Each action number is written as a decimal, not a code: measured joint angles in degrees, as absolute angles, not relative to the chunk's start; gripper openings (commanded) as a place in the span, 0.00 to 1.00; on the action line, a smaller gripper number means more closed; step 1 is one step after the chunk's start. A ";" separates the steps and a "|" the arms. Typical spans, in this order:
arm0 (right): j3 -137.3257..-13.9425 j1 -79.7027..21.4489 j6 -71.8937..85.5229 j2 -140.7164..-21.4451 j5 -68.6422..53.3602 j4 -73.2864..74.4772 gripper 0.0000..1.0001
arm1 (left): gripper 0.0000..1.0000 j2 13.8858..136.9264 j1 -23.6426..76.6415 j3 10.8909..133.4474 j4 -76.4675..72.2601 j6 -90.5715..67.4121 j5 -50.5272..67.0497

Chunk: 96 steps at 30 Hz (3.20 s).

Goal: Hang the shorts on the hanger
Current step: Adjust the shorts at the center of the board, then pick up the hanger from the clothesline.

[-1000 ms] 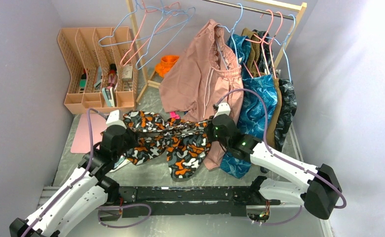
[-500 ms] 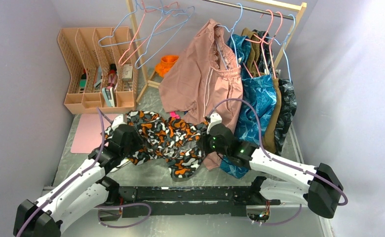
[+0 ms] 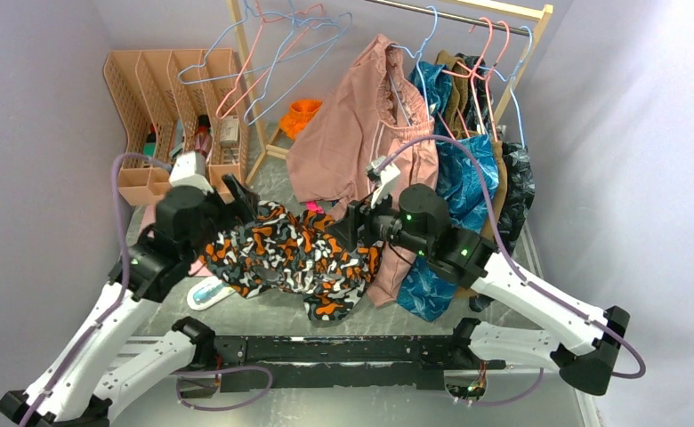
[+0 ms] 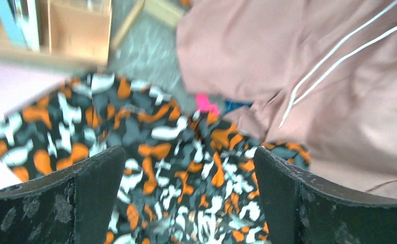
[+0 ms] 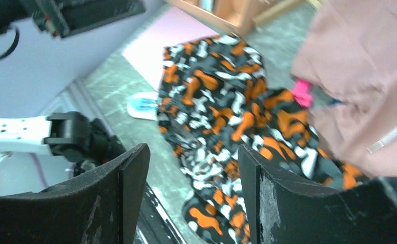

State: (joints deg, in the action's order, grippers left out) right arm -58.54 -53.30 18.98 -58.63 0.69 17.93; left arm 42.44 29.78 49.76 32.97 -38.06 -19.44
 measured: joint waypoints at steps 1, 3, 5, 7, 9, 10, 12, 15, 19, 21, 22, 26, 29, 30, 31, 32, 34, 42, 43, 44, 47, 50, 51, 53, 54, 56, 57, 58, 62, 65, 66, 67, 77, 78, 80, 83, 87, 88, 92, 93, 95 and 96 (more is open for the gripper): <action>-59.16 -53.82 18.57 -58.70 -0.69 16.21 0.68 | 0.99 43.13 29.78 53.63 32.67 -35.00 -19.51; -58.39 -55.92 17.93 -59.11 -2.04 12.75 0.68 | 0.98 44.64 29.76 58.94 31.83 -29.54 -19.44; -56.66 -59.07 17.50 -60.84 -2.22 9.96 0.67 | 0.97 47.05 29.76 64.62 30.41 -23.51 -19.33; -55.13 -61.63 17.12 -63.92 -1.96 8.67 0.67 | 0.95 51.07 29.56 70.17 29.61 -19.00 -18.44; -53.58 -63.55 16.62 -67.13 -1.65 7.81 0.66 | 0.93 56.95 28.95 76.77 29.23 -15.68 -16.10; -52.53 -64.14 16.38 -68.25 -1.41 7.53 0.66 | 0.93 60.75 28.49 80.79 29.12 -14.44 -14.55; -49.93 -64.71 16.10 -69.21 -0.54 7.18 0.66 | 0.92 67.90 27.33 87.99 28.23 -12.75 -11.31; -47.09 -64.73 15.99 -68.77 0.43 6.96 0.64 | 0.91 74.11 25.85 92.36 28.05 -11.77 -7.84; -44.03 -64.99 16.25 -65.76 2.35 5.80 0.64 | 0.90 78.46 23.66 95.22 28.12 -10.92 -3.90; -42.30 -65.21 16.38 -63.24 3.51 5.56 0.64 | 0.90 79.02 22.61 95.57 27.99 -10.35 -2.42; -41.58 -65.28 16.43 -62.02 4.05 5.52 0.64 | 0.90 79.15 22.09 95.61 27.88 -10.13 -1.74; -40.03 -65.34 16.49 -58.39 5.96 5.45 0.63 | 0.86 80.23 19.88 96.75 27.66 -9.74 0.86; -38.83 -65.39 16.67 -56.12 7.66 5.32 0.63 | 0.85 82.59 18.57 99.59 27.64 -9.30 2.42; -38.20 -65.39 16.75 -55.13 8.32 5.23 0.63 | 0.85 83.59 18.09 100.66 27.68 -8.93 3.07; -37.60 -65.39 16.86 -54.17 8.88 5.21 0.63 | 0.86 84.29 17.74 101.16 27.62 -8.71 3.44; -37.06 -65.39 16.97 -53.23 9.50 5.19 0.63 | 0.85 84.93 17.32 101.49 27.64 -8.40 3.95; -36.45 -65.39 17.19 -51.90 10.28 5.15 0.63 | 0.85 86.00 16.27 101.56 27.70 -7.79 5.52; -35.94 -65.39 17.50 -49.78 13.17 5.30 0.62 | 0.70 87.61 13.96 98.50 26.20 -5.21 13.13; -35.92 -65.39 17.52 -49.65 13.32 5.45 0.62 | 0.66 87.79 13.93 98.17 25.82 -5.10 14.31; -35.90 -65.39 17.54 -49.58 13.47 5.50 0.61 | 0.63 88.03 13.91 97.80 25.32 -5.10 15.51; -35.88 -65.39 17.56 -49.39 13.76 5.63 0.61 | 0.51 88.84 13.91 97.30 24.62 -5.15 18.09; -35.64 -65.39 17.72 -48.62 14.02 5.78 0.60 | 0.40 89.62 13.91 97.23 24.08 -5.15 19.75; -35.38 -65.39 17.78 -48.23 14.09 5.82 0.60 | 0.38 89.78 13.91 97.23 23.90 -5.17 20.08; -35.00 -65.39 17.80 -47.79 14.28 5.91 0.60 | 0.33 89.91 13.91 97.23 23.62 -5.21 20.58; -34.94 -65.39 17.82 -47.70 14.41 6.00 0.59 | 0.30 89.91 13.91 97.23 23.51 -5.23 20.71; -34.89 -65.39 17.82 -47.70 14.48 6.09 0.59 | 0.25 89.91 13.91 97.23 23.14 -5.37 20.86; -34.85 -65.39 17.85 -47.70 14.57 6.11 0.59 | 0.22 89.91 13.91 97.23 22.72 -5.43 21.02; -34.81 -65.39 17.85 -47.70 14.63 6.13 0.59 | 0.19 89.91 13.91 97.21 22.37 -5.48 21.12; -34.48 -65.39 17.85 -47.70 14.87 6.31 0.58 | 0.16 89.89 13.91 97.01 21.17 -5.80 22.13; -34.28 -65.39 17.85 -47.70 15.03 6.42 0.58 | 0.15 89.82 13.91 96.07 19.70 -5.87 22.85; -34.26 -65.39 17.85 -47.70 15.05 6.44 0.58 | 0.15 89.80 13.91 95.79 19.42 -5.93 23.07; -34.26 -65.39 17.85 -47.70 15.05 6.46 0.58 | 0.14 89.80 13.91 95.55 19.11 -6.00 23.38; -34.04 -65.39 17.82 -47.79 15.73 6.68 0.57 | 0.07 89.56 13.91 91.83 12.97 -6.87 26.22; -34.04 -65.39 17.82 -47.81 15.86 6.68 0.57 | 0.07 89.43 13.91 91.18 11.99 -6.94 26.41; -34.04 -65.39 17.82 -47.92 15.97 6.70 0.57 | 0.07 88.79 13.91 89.30 9.50 -7.20 26.89; -34.04 -65.39 17.80 -48.03 16.12 6.70 0.56 | 0.07 87.18 13.91 85.91 5.50 -7.55 27.09; -34.04 -65.39 17.80 -48.03 16.23 6.72 0.56 | 0.07 84.55 13.91 81.71 0.40 -8.05 26.96; -34.04 -65.39 17.80 -48.03 16.29 6.72 0.56 | 0.07 83.83 13.91 80.64 -1.28 -8.25 26.81; -34.04 -65.39 17.80 -48.14 16.34 6.72 0.56 | 0.07 82.59 13.91 78.76 -5.87 -8.95 26.57; -34.04 -65.39 17.80 -48.25 16.34 6.74 0.56 | 0.07 82.52 13.91 78.43 -6.70 -9.23 26.55; -34.04 -65.39 17.80 -48.51 16.36 6.76 0.56 | 0.07 82.52 13.91 77.73 -8.23 -9.82 26.39; -34.04 -65.39 17.80 -48.60 16.36 6.79 0.56 | 0.07 82.52 13.91 77.14 -9.10 -10.04 26.26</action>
State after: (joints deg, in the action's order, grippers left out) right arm -34.04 -65.39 17.80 -48.60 16.36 6.79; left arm 82.52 13.91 77.14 -9.10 -10.04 26.26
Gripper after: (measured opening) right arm 0.561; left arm 0.077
